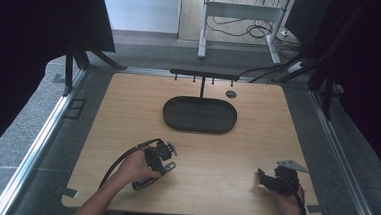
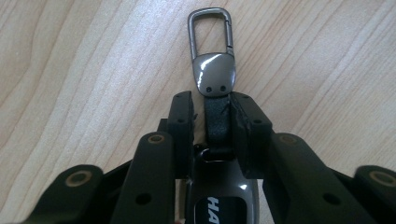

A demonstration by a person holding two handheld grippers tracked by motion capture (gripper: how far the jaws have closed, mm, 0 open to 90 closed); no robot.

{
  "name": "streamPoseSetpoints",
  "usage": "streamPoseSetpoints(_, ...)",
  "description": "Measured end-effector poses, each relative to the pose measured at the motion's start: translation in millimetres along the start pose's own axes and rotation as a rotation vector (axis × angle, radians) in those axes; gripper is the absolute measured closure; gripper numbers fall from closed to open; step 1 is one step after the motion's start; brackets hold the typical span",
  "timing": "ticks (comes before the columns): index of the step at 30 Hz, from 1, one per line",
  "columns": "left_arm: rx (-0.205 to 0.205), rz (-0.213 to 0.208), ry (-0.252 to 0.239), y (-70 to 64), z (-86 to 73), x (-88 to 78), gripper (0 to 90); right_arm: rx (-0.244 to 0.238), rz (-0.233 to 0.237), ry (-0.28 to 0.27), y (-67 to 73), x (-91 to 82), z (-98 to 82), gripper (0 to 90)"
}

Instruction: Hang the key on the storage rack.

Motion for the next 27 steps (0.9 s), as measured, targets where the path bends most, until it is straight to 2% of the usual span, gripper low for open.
streamPoseSetpoints(8,0.005,-0.008,-0.008,-2.4,1.4,-0.2,80.5,0.001,-0.001,0.000,0.1,-0.1,0.0,19.4)
streamPoseSetpoints(19,0.000,-0.020,-0.016,-2.1,1.3,-0.3,81.1,0.001,0.000,0.000,0.0,-0.1,0.0,19.4)
streamPoseSetpoints(27,-0.009,-0.033,-0.057,-1.9,2.0,-5.8,81.2,0.001,-0.001,0.000,0.1,0.0,0.0,19.3)
Point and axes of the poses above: each handheld gripper's, and its own axes: x roughly forward along the jaws, z roughly out of its top, y roughly to its left, the point moved 9 cm from there along x, roughly forward along the jaws, and after that the axes turned 5 degrees about z, right-handed, at the moved point
